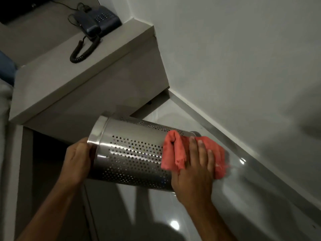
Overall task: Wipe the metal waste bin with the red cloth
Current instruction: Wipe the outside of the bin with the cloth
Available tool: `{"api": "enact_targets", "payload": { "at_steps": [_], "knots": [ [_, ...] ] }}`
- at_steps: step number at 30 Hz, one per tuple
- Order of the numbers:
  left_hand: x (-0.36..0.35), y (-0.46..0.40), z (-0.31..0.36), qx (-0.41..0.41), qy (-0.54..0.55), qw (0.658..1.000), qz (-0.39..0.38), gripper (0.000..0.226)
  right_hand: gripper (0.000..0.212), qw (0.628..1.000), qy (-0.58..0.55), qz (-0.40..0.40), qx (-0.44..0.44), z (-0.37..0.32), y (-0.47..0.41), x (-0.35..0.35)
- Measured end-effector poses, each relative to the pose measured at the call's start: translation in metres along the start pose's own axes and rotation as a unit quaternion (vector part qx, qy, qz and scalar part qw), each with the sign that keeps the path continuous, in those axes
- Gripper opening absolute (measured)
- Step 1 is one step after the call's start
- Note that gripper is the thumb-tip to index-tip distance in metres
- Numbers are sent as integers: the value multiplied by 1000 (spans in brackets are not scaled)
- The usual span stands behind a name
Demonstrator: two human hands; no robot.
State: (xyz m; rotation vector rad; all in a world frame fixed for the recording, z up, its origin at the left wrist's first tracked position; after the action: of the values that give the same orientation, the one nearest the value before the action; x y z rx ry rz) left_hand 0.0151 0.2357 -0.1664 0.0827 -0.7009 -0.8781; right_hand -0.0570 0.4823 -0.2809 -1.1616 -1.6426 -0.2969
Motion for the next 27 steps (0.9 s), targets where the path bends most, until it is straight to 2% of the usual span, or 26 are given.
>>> {"api": "enact_targets", "payload": {
  "at_steps": [2, 5, 7, 9, 11, 14, 16, 18, 20, 23, 25, 27],
  "knots": [
    [8, 2, -8, -5, 45, 998, 50, 28, 74, 999, -13, 33, 5, 4, 9, -1],
    [20, -9, 2, 142, 167, 976, -10, 42, 63, 995, -59, 61, 45, 5, 11, 1],
    [18, -19, 13, 154, 163, 974, -17, 49, 57, 992, -74, 76, 68, 3, 12, 2],
    [7, -23, 29, 122, 149, 980, 42, 49, 56, 993, -74, 84, 33, 3, 13, 5],
    [-2, -17, 39, 35, 110, 988, 102, 43, 58, 992, -77, 89, -44, -3, 9, 11],
    [-13, 1, 46, -126, 12, 990, 65, 50, 63, 985, -113, 67, -113, -32, -14, 24],
    [-16, 13, 48, -173, -7, 985, 29, 48, 68, 983, -156, 62, -70, -67, -41, 35],
    [-13, 20, 50, -195, -6, 981, 18, 42, 67, 977, -202, 70, 13, -106, -70, 43],
    [-12, 27, 52, -213, -15, 977, -11, 23, 64, 964, -237, 74, 93, -134, -90, 44],
    [-4, 33, 41, -215, -14, 976, -10, 45, 75, 959, -193, 61, 198, -126, -70, 32],
    [0, 34, 30, -200, -6, 979, 32, 59, 81, 975, -157, 67, 145, -83, -33, 17],
    [3, 33, 19, -180, -13, 981, 69, 61, 70, 994, -101, 41, 23, -30, 9, 5]
  ]
}}
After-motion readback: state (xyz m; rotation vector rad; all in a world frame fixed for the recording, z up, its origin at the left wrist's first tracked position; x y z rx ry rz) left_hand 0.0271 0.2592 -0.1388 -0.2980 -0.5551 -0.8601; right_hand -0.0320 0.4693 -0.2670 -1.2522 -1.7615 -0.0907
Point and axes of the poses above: each hand's wrist, its own y-axis away from the middle knuckle, its own x-axis out of the back of the hand, z = x × y, the point moved 2 cm from there along -y, towards the middle knuckle, and after that the axes turned 13 degrees about x, right-handed, at the moved point
